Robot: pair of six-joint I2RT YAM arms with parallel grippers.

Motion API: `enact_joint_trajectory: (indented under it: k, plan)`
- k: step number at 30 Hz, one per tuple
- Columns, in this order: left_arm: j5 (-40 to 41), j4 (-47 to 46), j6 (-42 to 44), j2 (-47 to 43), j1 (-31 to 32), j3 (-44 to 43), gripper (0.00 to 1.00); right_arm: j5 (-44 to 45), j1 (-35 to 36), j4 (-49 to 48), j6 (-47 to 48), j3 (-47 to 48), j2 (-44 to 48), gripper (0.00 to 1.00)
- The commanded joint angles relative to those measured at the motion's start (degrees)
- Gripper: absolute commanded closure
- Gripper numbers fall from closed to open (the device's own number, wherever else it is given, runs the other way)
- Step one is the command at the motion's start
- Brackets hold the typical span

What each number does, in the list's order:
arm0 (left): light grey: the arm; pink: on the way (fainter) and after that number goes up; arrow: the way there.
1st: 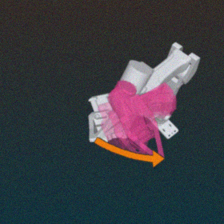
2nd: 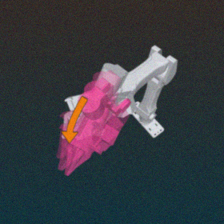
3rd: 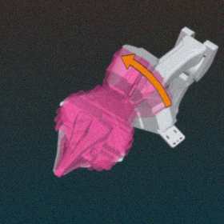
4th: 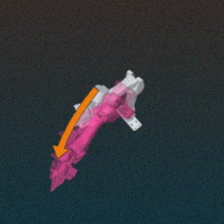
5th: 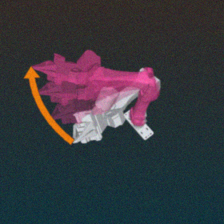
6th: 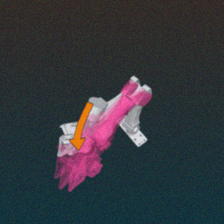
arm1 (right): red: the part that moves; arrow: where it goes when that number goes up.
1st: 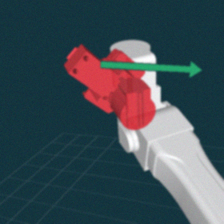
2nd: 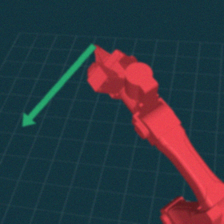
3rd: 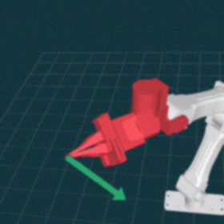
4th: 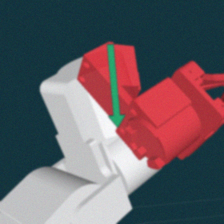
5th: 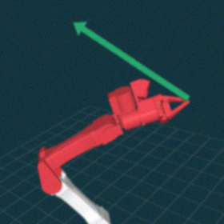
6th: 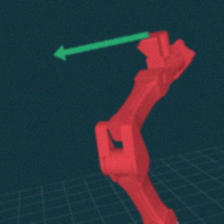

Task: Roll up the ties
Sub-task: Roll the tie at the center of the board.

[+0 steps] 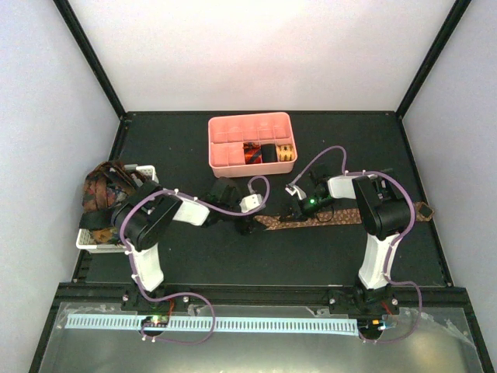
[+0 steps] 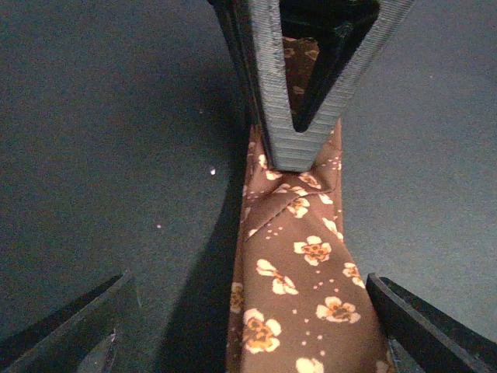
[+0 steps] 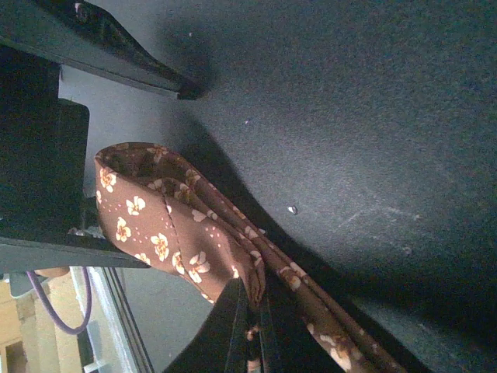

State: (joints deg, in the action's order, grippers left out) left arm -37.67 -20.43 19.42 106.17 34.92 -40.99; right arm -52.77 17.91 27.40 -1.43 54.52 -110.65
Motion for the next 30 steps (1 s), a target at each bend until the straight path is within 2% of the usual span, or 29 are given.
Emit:
enact_joint_trajectory:
  k: [1, 9, 14, 20, 25, 30]
  plan:
    - [-1.1, 4.2, 0.2, -1.3, -0.4, 0.5, 0.27, 4.9, 0.2, -0.1, 0.6, -0.6, -2.0, 0.98]
    - [3.8, 4.3, 0.2, -3.6, 0.7, 2.4, 0.33, 4.5, 0.1, 0.1, 0.6, -0.4, -2.1, 0.98]
    - [3.3, 3.9, 1.9, -4.6, 1.6, 3.2, 0.42, 4.3, 0.1, -0.1, 0.5, -0.6, -2.1, 0.98]
    - [2.6, -1.3, 4.4, -8.2, 1.8, 5.8, 0.51, 4.3, 0.1, -0.3, 0.7, -0.8, -2.1, 0.98]
    - [-0.1, -1.1, 5.2, -8.1, 2.4, 1.7, 0.59, 4.3, 0.1, -0.5, 0.6, -0.8, -2.5, 0.98]
    - [-1.2, 0.0, 7.1, -6.1, 4.0, -1.4, 0.62, 4.1, 0.1, -0.4, 0.6, -0.9, -2.0, 0.98]
